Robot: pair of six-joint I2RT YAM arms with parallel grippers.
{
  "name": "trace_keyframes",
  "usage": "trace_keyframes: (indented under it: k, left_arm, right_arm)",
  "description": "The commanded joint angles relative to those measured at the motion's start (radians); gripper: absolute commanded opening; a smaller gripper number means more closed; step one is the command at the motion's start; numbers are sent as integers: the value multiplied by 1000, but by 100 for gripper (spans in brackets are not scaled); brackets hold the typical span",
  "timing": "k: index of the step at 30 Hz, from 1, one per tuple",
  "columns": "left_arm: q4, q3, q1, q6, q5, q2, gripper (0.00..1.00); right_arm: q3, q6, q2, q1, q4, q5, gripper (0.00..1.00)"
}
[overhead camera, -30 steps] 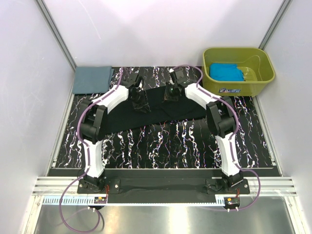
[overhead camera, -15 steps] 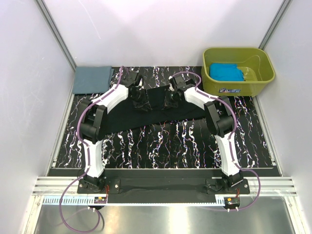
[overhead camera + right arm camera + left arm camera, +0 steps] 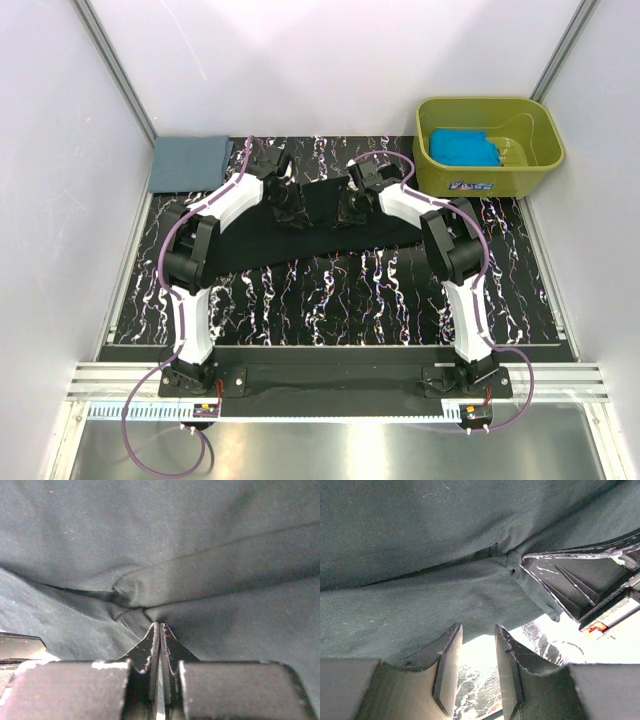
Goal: Fold and stack the t-shirts
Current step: Fold the tshirt
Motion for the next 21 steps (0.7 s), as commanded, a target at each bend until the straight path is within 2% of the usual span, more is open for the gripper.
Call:
trace_keyframes:
  k: [1, 4, 7, 10, 12, 16, 21]
  left_arm:
    - [30, -10, -1, 9, 35, -38, 38]
    - [36, 4, -20, 9, 58, -32, 40]
    - [96, 1, -43, -49, 81, -18, 46]
    - [215, -23, -58, -153, 121, 2, 47]
    - [255, -19, -73, -187, 104, 27, 47]
    - [284, -26, -81, -282, 66, 60, 45]
    - [349, -94, -96, -362, 12, 27, 47]
  right_arm:
    - [36, -22, -82, 7, -61, 71, 9]
    - [36, -19, -117, -15, -97, 75, 22]
    - [22, -13, -158, -65, -117, 80, 27]
    - [15, -30, -203, -107, -137, 69, 29]
    - [12, -47, -225, -138, -153, 48, 34]
    - [-24, -72, -293, -167, -169, 39, 39]
    - [-90, -87, -349, -174, -167, 39, 44]
